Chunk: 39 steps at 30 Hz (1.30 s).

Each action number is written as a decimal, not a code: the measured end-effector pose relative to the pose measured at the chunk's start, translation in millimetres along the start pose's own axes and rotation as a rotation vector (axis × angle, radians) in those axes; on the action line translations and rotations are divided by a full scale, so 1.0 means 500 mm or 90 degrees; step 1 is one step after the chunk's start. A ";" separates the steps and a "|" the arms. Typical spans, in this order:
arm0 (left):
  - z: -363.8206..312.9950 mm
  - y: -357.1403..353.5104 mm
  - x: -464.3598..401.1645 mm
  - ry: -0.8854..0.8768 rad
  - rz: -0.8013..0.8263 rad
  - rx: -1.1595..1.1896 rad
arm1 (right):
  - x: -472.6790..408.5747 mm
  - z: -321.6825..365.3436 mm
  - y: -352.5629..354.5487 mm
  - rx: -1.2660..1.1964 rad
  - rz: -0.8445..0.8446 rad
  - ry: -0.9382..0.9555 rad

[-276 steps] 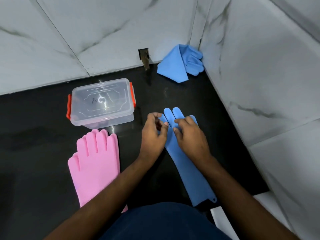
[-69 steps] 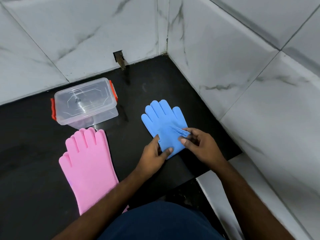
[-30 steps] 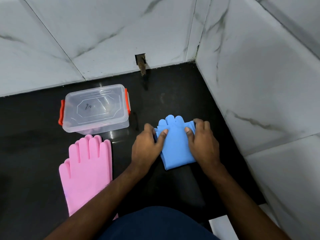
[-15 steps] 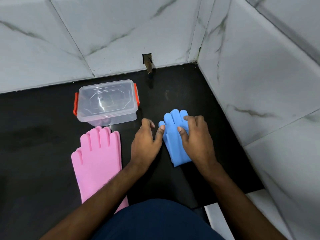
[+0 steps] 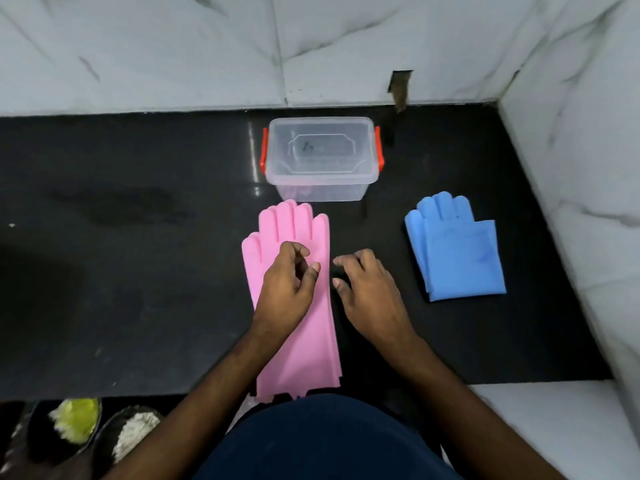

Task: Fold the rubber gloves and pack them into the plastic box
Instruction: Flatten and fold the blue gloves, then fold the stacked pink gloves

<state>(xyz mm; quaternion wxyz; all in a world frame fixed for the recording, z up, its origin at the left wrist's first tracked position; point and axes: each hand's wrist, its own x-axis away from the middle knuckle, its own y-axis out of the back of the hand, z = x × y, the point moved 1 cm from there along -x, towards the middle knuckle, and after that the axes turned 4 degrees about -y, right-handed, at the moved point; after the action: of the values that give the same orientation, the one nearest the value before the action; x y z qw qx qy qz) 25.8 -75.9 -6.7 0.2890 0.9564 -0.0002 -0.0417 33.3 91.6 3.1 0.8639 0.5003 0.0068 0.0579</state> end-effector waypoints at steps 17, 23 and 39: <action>0.057 0.114 0.151 0.243 0.030 0.041 | 0.069 0.006 -0.044 -0.213 0.153 -0.121; 0.065 0.133 0.180 0.316 0.084 0.106 | 0.095 -0.013 -0.046 -0.061 0.212 0.119; 0.022 0.089 0.192 0.483 0.075 0.849 | 0.104 -0.075 -0.059 -0.045 0.173 0.278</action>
<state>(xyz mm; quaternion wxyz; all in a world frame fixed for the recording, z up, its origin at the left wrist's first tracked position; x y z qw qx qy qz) 121.6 -121.5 0.9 -0.3671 0.8755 0.0228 0.3135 85.1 114.9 -38.7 0.8431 0.4418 0.1237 0.2805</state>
